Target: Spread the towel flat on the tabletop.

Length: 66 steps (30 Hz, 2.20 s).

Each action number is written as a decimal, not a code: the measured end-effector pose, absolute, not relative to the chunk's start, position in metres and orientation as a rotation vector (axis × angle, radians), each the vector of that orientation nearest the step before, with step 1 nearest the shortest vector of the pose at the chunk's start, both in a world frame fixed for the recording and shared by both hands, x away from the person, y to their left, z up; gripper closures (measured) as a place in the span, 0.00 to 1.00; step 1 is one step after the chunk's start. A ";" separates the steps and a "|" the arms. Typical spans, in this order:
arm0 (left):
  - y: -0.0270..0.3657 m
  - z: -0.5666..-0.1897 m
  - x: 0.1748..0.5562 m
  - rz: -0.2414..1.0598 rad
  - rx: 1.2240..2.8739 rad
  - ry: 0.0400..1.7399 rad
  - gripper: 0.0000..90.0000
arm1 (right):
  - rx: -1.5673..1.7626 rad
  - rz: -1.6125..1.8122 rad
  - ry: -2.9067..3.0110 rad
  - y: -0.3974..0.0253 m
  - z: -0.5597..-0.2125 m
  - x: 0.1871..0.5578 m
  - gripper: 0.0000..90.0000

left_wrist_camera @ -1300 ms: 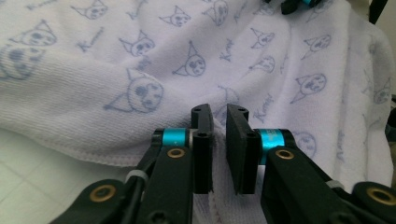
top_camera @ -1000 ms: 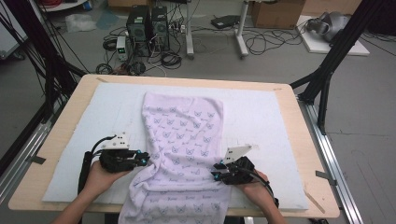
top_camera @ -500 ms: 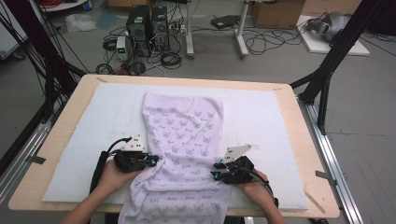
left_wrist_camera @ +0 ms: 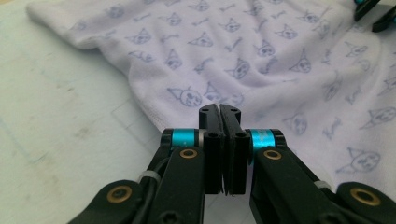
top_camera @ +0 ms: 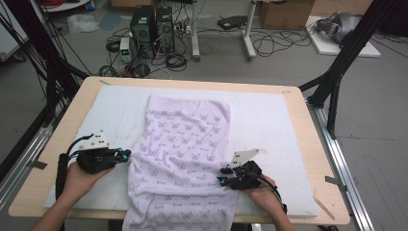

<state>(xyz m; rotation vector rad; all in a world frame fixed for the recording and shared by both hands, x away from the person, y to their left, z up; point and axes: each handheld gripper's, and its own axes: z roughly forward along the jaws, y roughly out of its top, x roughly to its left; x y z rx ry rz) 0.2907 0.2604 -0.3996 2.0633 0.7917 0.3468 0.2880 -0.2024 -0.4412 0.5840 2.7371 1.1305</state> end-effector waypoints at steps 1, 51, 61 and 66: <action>0.261 -0.402 0.291 0.324 2.064 0.801 0.88 | 0.583 1.127 2.735 -0.202 -0.441 0.288 0.73; 0.258 -0.421 0.229 0.192 2.192 0.499 0.98 | 0.573 1.152 2.745 -0.200 -0.438 0.283 0.70; 0.238 -0.438 0.237 0.129 2.254 0.500 0.69 | 0.425 1.164 2.804 -0.191 -0.437 0.264 0.68; 0.232 -0.439 0.237 0.113 2.261 0.476 0.95 | 0.383 1.163 2.838 -0.189 -0.440 0.261 0.98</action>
